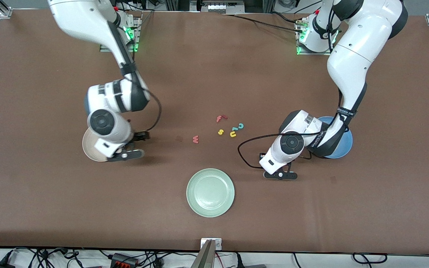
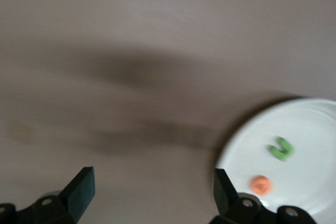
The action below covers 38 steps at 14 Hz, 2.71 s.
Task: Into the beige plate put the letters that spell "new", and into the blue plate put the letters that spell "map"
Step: 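Grasp the yellow a with the left gripper while the right gripper reaches, then drop the yellow a into the blue plate while the right gripper grasps the w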
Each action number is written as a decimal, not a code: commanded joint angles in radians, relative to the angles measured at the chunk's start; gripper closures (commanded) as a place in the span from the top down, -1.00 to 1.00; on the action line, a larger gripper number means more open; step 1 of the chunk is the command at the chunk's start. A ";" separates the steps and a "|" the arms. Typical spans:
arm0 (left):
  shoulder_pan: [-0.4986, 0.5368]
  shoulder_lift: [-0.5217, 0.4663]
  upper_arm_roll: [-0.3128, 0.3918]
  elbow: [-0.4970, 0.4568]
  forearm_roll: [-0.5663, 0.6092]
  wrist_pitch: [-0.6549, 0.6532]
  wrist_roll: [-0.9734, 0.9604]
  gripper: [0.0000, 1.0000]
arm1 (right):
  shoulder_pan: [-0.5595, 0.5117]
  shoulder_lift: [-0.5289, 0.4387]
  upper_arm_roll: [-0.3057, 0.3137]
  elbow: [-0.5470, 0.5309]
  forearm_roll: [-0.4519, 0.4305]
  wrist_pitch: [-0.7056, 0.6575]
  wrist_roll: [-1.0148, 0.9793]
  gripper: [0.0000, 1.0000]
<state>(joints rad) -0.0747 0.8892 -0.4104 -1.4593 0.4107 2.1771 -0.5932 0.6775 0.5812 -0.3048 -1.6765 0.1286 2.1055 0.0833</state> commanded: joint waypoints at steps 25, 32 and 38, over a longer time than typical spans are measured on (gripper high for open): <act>0.476 -0.352 -0.054 -0.499 0.011 -0.021 0.414 -0.11 | 0.208 0.312 0.026 0.258 0.135 0.131 0.513 -0.67; 0.474 -0.386 -0.067 -0.452 0.013 -0.063 0.420 1.00 | 0.067 0.198 0.003 0.228 0.121 -0.066 0.339 -0.70; 0.444 -0.397 -0.195 -0.114 0.007 -0.481 0.417 1.00 | -0.027 0.019 -0.160 -0.024 0.118 -0.171 -0.038 -0.70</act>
<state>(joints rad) 0.3770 0.4885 -0.5654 -1.6799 0.4107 1.8183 -0.1881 0.6349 0.6829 -0.4130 -1.5528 0.2509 1.9237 0.1477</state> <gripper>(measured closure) 0.000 0.736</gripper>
